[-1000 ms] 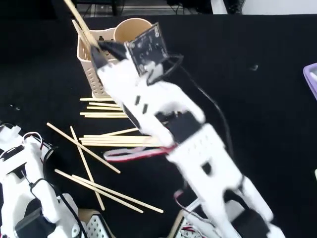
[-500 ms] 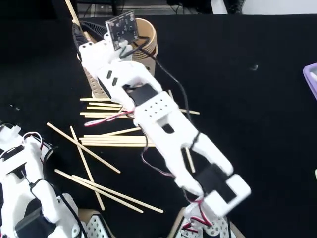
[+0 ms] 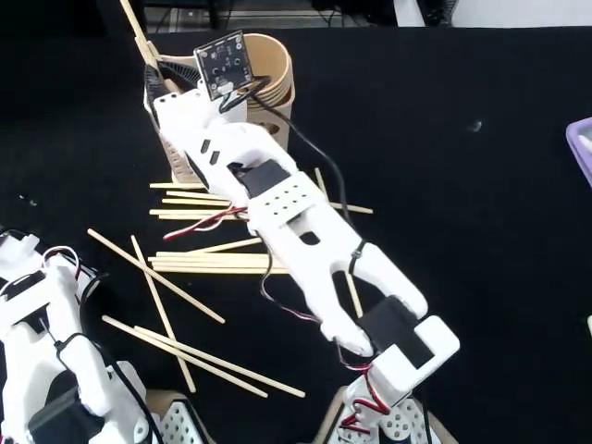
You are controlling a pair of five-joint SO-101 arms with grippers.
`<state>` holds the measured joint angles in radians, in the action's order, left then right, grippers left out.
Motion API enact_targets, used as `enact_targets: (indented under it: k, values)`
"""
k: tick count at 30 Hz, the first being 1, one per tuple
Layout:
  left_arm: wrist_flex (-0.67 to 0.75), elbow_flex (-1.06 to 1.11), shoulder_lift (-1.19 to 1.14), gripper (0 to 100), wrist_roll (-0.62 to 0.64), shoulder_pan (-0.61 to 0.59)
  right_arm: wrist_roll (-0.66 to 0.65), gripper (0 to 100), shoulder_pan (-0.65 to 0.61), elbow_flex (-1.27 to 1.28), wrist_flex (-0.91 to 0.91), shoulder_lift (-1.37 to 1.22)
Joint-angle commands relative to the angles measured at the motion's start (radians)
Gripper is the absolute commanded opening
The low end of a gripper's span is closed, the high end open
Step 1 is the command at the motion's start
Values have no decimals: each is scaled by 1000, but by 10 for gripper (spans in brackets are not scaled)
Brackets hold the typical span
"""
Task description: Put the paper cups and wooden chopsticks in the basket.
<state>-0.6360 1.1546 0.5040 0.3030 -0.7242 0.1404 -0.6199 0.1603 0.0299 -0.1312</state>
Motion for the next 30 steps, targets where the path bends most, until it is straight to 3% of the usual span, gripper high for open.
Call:
enact_targets:
  k: [1, 13, 23, 27, 30]
  values:
    - [15, -4, 29, 162, 8, -5, 8, 11, 25, -7, 23, 12]
    - [15, -4, 29, 162, 8, -5, 9, 11, 21, -10, -31, 134]
    - [15, -4, 29, 162, 8, -4, 3, 12, -63, 124, -750, 624]
    - [15, -4, 29, 162, 8, -4, 3, 12, -66, 266, -896, 751]
    - [15, -4, 29, 162, 8, -4, 0, 15, -66, 435, -902, 825]
